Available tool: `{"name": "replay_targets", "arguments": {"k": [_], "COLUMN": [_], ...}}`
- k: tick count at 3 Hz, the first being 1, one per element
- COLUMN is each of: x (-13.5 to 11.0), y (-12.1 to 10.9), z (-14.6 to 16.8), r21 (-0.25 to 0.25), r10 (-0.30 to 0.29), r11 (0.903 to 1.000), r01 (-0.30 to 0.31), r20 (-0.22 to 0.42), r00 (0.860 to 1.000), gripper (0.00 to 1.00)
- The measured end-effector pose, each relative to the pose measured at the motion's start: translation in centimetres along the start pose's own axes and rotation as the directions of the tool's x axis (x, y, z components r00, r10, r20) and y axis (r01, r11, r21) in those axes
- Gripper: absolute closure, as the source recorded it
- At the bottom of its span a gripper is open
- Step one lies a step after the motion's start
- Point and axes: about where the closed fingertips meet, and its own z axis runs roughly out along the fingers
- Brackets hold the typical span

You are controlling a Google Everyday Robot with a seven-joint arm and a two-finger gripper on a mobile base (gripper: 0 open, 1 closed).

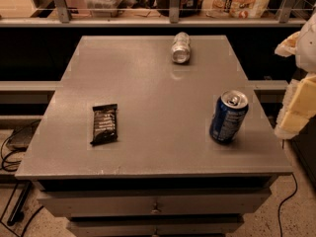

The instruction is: Move pepsi can near rxbar chocolate

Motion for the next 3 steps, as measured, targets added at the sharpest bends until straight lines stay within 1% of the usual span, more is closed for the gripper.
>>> {"name": "replay_targets", "arguments": {"k": [1, 2, 3], "x": [-0.1, -0.7, -1.5], "y": [-0.1, 0.1, 0.5], "z": [-0.1, 0.7, 2.3], "r21": [0.005, -0.014, -0.035], "r10": [-0.001, -0.035, -0.069], "r11": [1.0000, 0.9992, 0.9966], "r01": [0.001, 0.036, 0.074], "r20": [0.014, 0.065, 0.132], "r00": [1.000, 0.997, 0.989], "gripper": [0.00, 0.00, 0.00]}}
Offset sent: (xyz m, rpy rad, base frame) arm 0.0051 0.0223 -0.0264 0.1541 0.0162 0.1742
